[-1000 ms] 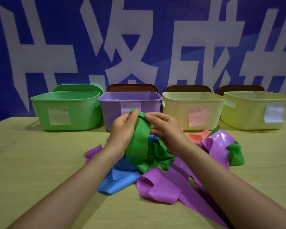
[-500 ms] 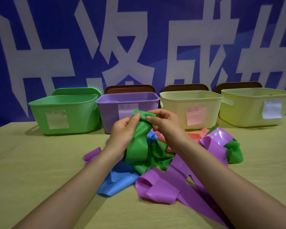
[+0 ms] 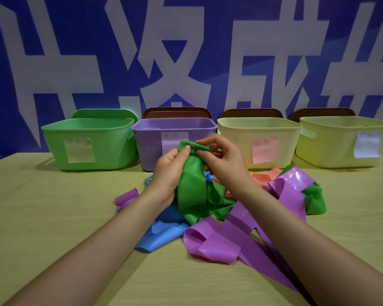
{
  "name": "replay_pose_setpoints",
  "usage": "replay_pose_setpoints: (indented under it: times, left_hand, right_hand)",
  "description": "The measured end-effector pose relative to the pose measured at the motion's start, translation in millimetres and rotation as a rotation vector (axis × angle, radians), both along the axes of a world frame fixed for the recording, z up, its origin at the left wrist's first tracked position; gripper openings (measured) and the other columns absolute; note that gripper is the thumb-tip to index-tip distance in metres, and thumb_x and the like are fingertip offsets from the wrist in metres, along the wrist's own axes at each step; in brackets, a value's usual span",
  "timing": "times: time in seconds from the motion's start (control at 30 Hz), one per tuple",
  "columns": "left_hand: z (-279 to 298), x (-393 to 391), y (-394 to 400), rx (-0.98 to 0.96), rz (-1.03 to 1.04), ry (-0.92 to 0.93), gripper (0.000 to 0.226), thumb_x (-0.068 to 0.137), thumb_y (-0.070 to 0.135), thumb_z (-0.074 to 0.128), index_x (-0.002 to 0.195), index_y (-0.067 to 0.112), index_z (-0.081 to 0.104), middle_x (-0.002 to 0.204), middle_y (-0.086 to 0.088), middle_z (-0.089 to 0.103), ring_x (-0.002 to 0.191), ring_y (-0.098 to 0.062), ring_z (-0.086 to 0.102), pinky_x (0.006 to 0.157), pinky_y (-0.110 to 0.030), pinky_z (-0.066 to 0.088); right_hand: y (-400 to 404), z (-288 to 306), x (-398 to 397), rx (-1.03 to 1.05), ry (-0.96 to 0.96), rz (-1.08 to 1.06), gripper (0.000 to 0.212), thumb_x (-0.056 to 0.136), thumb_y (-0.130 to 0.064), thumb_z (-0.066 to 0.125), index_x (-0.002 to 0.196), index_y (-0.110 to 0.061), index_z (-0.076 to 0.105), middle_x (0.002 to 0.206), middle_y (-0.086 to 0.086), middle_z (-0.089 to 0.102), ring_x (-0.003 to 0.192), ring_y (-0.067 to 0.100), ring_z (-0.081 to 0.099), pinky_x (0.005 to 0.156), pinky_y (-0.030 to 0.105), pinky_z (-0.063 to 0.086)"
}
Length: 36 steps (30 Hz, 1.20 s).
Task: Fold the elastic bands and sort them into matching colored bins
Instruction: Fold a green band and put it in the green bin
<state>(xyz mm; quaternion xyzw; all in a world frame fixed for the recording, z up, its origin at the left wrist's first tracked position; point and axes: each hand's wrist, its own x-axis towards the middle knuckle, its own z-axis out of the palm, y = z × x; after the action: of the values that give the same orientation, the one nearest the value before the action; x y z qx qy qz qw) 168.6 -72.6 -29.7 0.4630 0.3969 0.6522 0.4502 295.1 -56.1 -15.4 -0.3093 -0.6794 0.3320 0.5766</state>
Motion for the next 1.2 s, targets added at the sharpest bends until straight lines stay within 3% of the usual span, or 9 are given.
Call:
replay_pose_setpoints:
  times: [0.1, 0.2, 0.43, 0.5, 0.67, 0.9, 1.03, 1.13, 1.2]
  left_hand:
    - [3, 1, -2, -0.041, 0.009, 0.023, 0.022, 0.096, 0.024, 0.054, 0.089, 0.010, 0.068, 0.081, -0.009, 0.074, 0.072, -0.018, 0.070, 0.067, -0.027, 0.056]
    - [0, 0, -2, -0.097, 0.069, 0.021, 0.025, 0.094, 0.033, 0.058, 0.085, 0.013, 0.071, 0.084, -0.010, 0.074, 0.080, -0.025, 0.069, 0.077, -0.035, 0.054]
    - [2, 1, -5, -0.073, 0.087, 0.048, 0.030, 0.094, 0.040, 0.056, 0.086, 0.016, 0.073, 0.092, -0.012, 0.074, 0.093, -0.028, 0.070, 0.092, -0.047, 0.053]
    - [3, 2, -6, -0.105, 0.076, 0.048, 0.031, 0.093, 0.042, 0.055, 0.086, 0.016, 0.072, 0.088, -0.010, 0.075, 0.088, -0.026, 0.071, 0.089, -0.045, 0.054]
    - [12, 0, -9, -0.153, 0.081, -0.022, 0.039, 0.089, 0.049, 0.057, 0.084, 0.013, 0.070, 0.074, -0.007, 0.073, 0.067, -0.020, 0.069, 0.066, -0.029, 0.054]
    - [12, 1, -11, -0.125, 0.075, -0.059, 0.034, 0.088, 0.044, 0.061, 0.083, 0.012, 0.072, 0.075, -0.009, 0.074, 0.069, -0.021, 0.069, 0.067, -0.029, 0.053]
    - [11, -2, -9, -0.092, 0.133, -0.017, 0.032, 0.089, 0.043, 0.060, 0.083, 0.013, 0.071, 0.076, -0.009, 0.073, 0.071, -0.022, 0.068, 0.070, -0.031, 0.053]
    - [11, -2, -10, -0.064, 0.141, 0.012, 0.030, 0.091, 0.040, 0.058, 0.084, 0.014, 0.071, 0.077, -0.010, 0.073, 0.071, -0.023, 0.067, 0.068, -0.031, 0.052]
    - [10, -1, -10, -0.042, 0.129, 0.039, 0.027, 0.092, 0.037, 0.057, 0.085, 0.014, 0.071, 0.081, -0.012, 0.072, 0.075, -0.025, 0.066, 0.073, -0.035, 0.052]
  right_hand:
    - [3, -2, 3, 0.092, -0.035, -0.055, 0.028, 0.084, -0.003, 0.068, 0.082, -0.030, 0.067, 0.057, -0.016, 0.054, 0.054, 0.005, 0.048, 0.053, 0.021, 0.042]
    - [4, -7, 1, 0.135, -0.060, -0.109, 0.027, 0.082, -0.010, 0.072, 0.083, -0.036, 0.068, 0.057, -0.020, 0.057, 0.057, 0.005, 0.048, 0.060, 0.024, 0.043]
    - [0, -9, -4, 0.112, 0.023, -0.074, 0.015, 0.084, -0.006, 0.070, 0.092, -0.019, 0.071, 0.070, -0.015, 0.068, 0.067, 0.006, 0.062, 0.067, 0.024, 0.051]
    - [0, -9, -4, 0.121, 0.034, -0.066, 0.018, 0.084, -0.005, 0.068, 0.093, -0.020, 0.071, 0.081, -0.007, 0.071, 0.078, 0.017, 0.067, 0.074, 0.033, 0.056]
    - [0, -7, -4, 0.137, 0.042, -0.015, 0.027, 0.084, 0.000, 0.068, 0.091, -0.026, 0.070, 0.080, -0.012, 0.069, 0.075, 0.003, 0.063, 0.072, 0.019, 0.050]
    - [4, -6, 0, 0.126, -0.025, 0.041, 0.034, 0.086, -0.002, 0.065, 0.094, -0.035, 0.070, 0.100, 0.007, 0.069, 0.092, 0.019, 0.067, 0.086, 0.034, 0.055]
    - [2, -4, -1, -0.167, 0.148, 0.255, 0.028, 0.086, 0.001, 0.054, 0.103, -0.015, 0.070, 0.090, 0.005, 0.068, 0.075, 0.019, 0.064, 0.069, 0.023, 0.054]
    - [5, -2, -2, -0.322, 0.334, 0.320, 0.027, 0.084, -0.014, 0.062, 0.110, -0.007, 0.068, 0.094, 0.014, 0.057, 0.074, 0.023, 0.054, 0.062, 0.022, 0.052]
    - [7, -2, -3, -0.365, 0.285, 0.267, 0.023, 0.089, -0.025, 0.066, 0.106, -0.009, 0.068, 0.088, 0.017, 0.052, 0.070, 0.019, 0.052, 0.059, 0.020, 0.050]
